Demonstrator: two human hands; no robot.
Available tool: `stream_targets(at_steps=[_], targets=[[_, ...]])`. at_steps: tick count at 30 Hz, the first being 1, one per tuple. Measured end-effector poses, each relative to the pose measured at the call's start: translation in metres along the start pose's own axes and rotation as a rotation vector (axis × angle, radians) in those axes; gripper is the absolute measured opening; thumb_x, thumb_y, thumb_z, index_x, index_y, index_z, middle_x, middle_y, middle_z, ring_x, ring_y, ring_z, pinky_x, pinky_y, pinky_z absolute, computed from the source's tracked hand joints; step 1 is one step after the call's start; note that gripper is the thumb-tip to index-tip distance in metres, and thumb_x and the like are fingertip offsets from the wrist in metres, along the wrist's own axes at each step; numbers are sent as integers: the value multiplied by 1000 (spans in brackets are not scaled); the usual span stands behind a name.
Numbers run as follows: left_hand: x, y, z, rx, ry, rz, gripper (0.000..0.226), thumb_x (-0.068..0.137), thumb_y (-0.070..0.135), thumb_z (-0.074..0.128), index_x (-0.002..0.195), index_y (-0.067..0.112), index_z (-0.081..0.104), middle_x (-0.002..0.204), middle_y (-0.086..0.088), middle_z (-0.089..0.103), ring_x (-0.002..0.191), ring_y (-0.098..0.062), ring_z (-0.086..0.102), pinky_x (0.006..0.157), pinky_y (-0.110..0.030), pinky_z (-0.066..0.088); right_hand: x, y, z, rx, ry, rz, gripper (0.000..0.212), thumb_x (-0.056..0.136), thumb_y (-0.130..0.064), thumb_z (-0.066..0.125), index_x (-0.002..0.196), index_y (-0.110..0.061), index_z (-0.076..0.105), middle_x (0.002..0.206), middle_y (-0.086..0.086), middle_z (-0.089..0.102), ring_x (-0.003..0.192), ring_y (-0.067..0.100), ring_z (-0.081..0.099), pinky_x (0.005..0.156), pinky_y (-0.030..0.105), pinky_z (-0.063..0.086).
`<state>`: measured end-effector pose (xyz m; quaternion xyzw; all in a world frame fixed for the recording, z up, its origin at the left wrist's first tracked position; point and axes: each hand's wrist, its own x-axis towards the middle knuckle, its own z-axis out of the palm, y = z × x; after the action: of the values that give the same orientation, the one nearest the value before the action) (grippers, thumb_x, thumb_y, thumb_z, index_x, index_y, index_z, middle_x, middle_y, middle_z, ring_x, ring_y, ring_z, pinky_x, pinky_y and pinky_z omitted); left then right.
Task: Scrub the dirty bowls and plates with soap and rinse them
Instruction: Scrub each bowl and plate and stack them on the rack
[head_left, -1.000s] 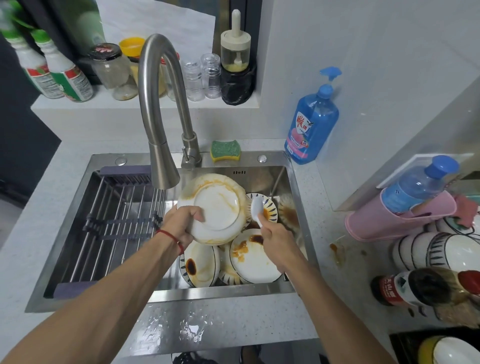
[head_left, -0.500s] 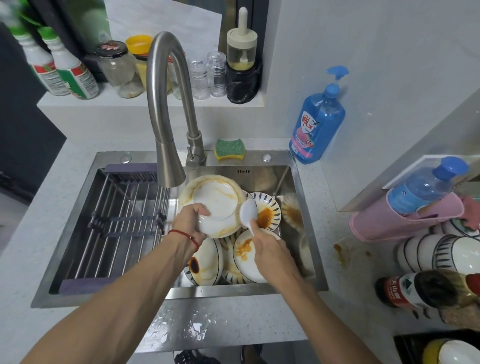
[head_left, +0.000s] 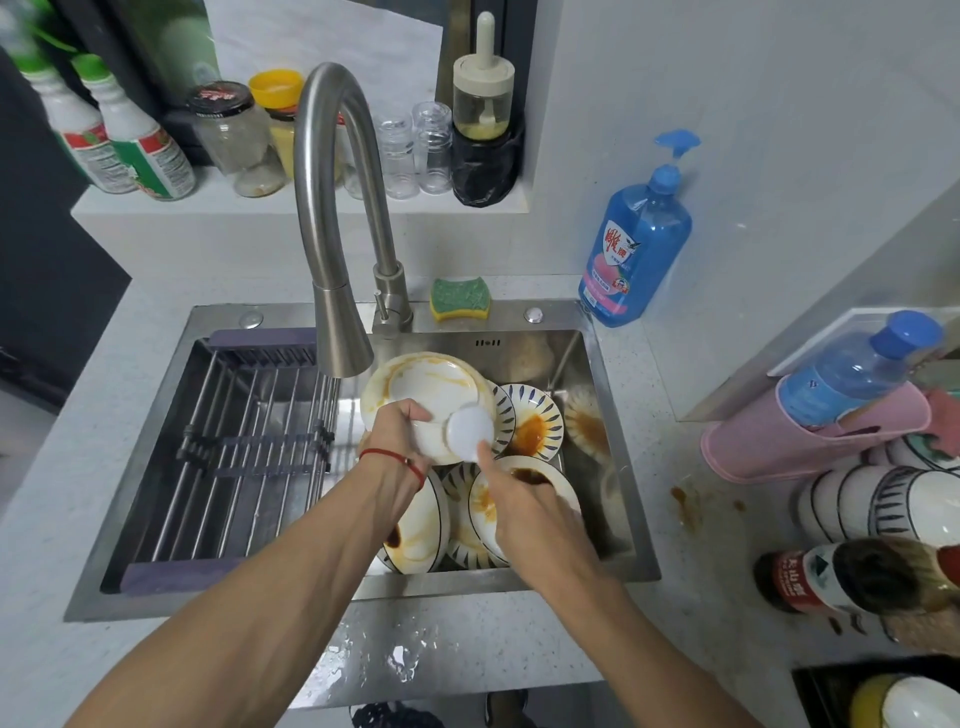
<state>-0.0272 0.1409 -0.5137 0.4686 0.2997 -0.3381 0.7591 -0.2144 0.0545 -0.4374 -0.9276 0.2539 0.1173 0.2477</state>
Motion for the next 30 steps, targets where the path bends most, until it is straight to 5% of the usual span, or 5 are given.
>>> stream_targets(at_steps=[4, 16, 21, 25, 30], targets=[[-33, 4, 16, -5, -49, 38, 52, 55, -3, 58, 106, 7, 58, 115, -15, 66, 104, -44, 67, 95, -76, 47, 9, 14, 2, 21, 41, 88, 82, 102, -6, 46, 162, -42, 4, 100, 6, 65, 78, 21, 54, 64, 38, 46], [-9, -3, 4, 108, 28, 87, 120, 21, 1, 68, 139, 0, 54, 131, -19, 68, 98, -46, 73, 71, -69, 56, 24, 26, -9, 84, 22, 119, 71, 105, -12, 44, 162, -41, 12, 99, 4, 65, 85, 20, 55, 70, 43, 56], [-47, 3, 15, 168, 52, 171, 98, 51, -8, 62, 147, -3, 44, 110, -16, 68, 82, -36, 70, 58, -52, 57, 27, 31, -12, 24, -37, 49, 65, 106, -11, 39, 160, -39, 18, 108, 10, 66, 93, 27, 55, 74, 46, 51], [-51, 2, 14, 233, 35, 203, 76, 48, -4, 65, 124, -4, 60, 108, -17, 71, 87, -37, 68, 54, -42, 58, 25, 37, -14, -21, -51, 15, 65, 106, -12, 42, 161, -38, 19, 108, 5, 65, 88, 20, 53, 69, 39, 49], [-52, -5, 18, 344, -58, 271, 58, 61, -13, 69, 109, 18, 66, 104, -7, 74, 92, -30, 69, 71, -50, 63, 33, 29, -21, 8, 40, 32, 63, 106, -13, 41, 160, -38, 20, 94, 4, 59, 80, 26, 56, 64, 41, 48]])
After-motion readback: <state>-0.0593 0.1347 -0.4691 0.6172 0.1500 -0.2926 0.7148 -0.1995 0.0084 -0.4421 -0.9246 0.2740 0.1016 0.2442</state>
